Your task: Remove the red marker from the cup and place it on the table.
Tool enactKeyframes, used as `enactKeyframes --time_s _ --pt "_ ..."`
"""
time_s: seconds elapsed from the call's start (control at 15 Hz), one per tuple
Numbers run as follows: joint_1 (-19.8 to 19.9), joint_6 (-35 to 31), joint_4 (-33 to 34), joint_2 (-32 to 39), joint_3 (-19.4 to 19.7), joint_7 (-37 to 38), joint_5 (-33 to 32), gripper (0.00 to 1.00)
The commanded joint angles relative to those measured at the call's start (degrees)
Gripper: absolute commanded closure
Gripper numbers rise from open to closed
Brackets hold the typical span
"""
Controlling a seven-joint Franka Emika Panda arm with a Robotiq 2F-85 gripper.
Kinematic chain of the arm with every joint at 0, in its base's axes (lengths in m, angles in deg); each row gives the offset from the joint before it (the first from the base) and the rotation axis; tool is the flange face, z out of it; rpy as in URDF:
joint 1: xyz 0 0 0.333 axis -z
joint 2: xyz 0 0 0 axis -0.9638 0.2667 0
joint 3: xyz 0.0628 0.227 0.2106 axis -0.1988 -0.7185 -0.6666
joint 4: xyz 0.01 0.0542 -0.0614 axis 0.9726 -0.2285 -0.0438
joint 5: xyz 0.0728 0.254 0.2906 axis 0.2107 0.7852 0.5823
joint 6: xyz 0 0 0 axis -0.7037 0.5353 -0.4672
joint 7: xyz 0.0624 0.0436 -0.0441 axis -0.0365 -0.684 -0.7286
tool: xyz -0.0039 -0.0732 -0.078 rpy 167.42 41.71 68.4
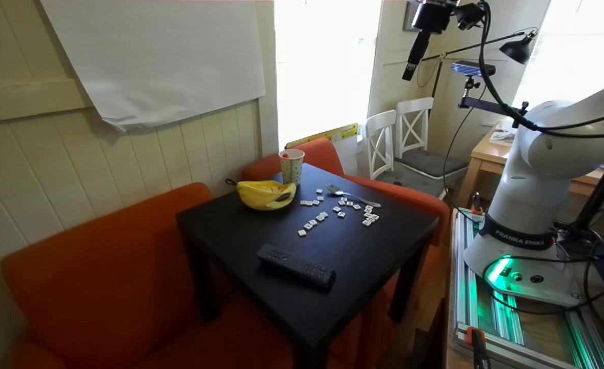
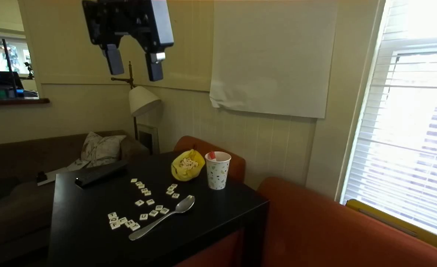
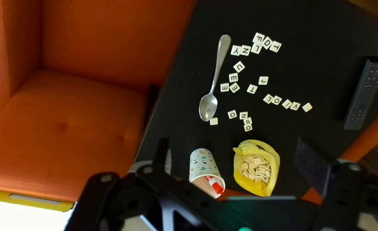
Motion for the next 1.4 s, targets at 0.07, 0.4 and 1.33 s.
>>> enactKeyframes --time_s 0.07,0.4,1.33 --pt "-1.7 -1.3 1.9 1.5 -1.9 -0.8 -0.8 0.00" --pt "-8.0 -5.7 8.2 8.0 -9.3 -3.3 -2.5 0.00" --pt "-11.4 -26.3 18.5 37.9 -19.7 -14.0 -22.0 0.00"
